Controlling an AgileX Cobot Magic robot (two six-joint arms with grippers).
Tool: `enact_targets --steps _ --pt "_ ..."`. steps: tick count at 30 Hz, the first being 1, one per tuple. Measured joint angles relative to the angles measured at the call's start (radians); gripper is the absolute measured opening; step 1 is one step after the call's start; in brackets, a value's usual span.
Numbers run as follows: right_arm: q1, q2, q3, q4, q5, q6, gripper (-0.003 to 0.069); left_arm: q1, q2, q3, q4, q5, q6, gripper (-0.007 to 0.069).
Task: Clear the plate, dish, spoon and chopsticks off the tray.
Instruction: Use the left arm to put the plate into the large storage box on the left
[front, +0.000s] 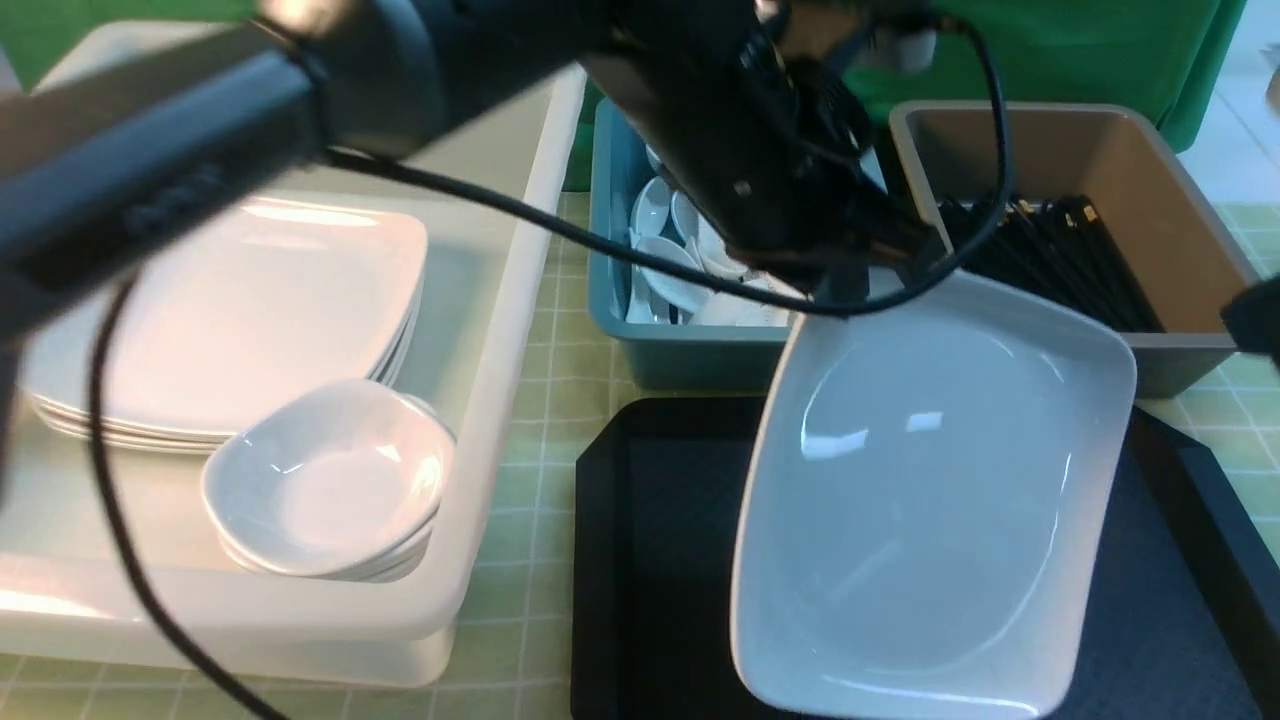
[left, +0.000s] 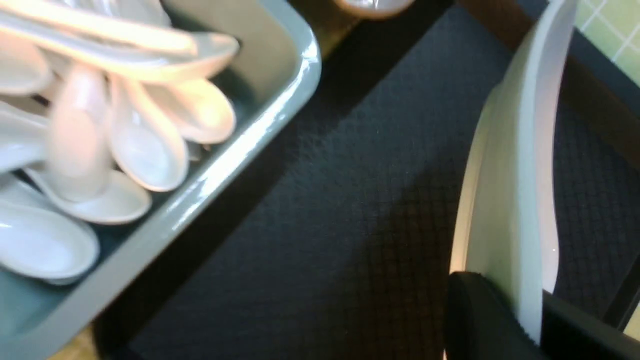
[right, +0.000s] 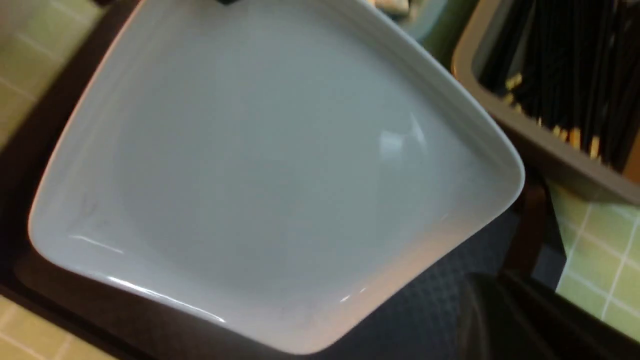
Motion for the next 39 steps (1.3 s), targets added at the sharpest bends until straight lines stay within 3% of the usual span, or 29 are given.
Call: enact_targets --steps 7,13,16,18,22,26,29,32,39 --pt "0.0 -0.002 -0.081 0.181 -0.008 -0.129 0.001 0.094 -0.166 0.003 -0.013 -0.027 -0.002 0.0" --pt "0.016 0.035 -0.174 0.283 -0.014 -0.203 0.001 0.274 -0.294 0.003 -0.029 -0.018 -0.002 0.0" --pt "0.096 0.118 -0.277 0.296 -0.02 -0.232 0.001 0.464 -0.371 0.012 -0.071 -0.001 -0.007 0.0" --pt "0.14 0.172 -0.334 0.296 -0.021 -0.236 0.001 0.538 -0.396 0.022 -0.091 0.003 -0.006 0.0" --pt "0.253 0.322 -0.485 0.288 -0.022 -0.248 0.001 0.816 -0.47 0.144 -0.178 -0.011 0.016 0.0001" --pt "0.323 0.46 -0.626 0.277 -0.022 -0.251 0.001 1.105 -0.516 0.353 -0.369 -0.095 0.096 0.0001" --pt "0.35 0.527 -0.691 0.275 -0.022 -0.252 0.001 1.238 -0.525 0.483 -0.535 -0.172 0.186 0.0001" --pt "0.373 0.587 -0.746 0.274 -0.027 -0.253 0.001 1.298 -0.524 0.632 -0.66 -0.265 0.266 0.0002" --pt "0.406 0.685 -0.795 0.274 -0.032 -0.254 0.001 1.303 -0.486 0.848 -0.734 -0.458 0.346 0.0002"
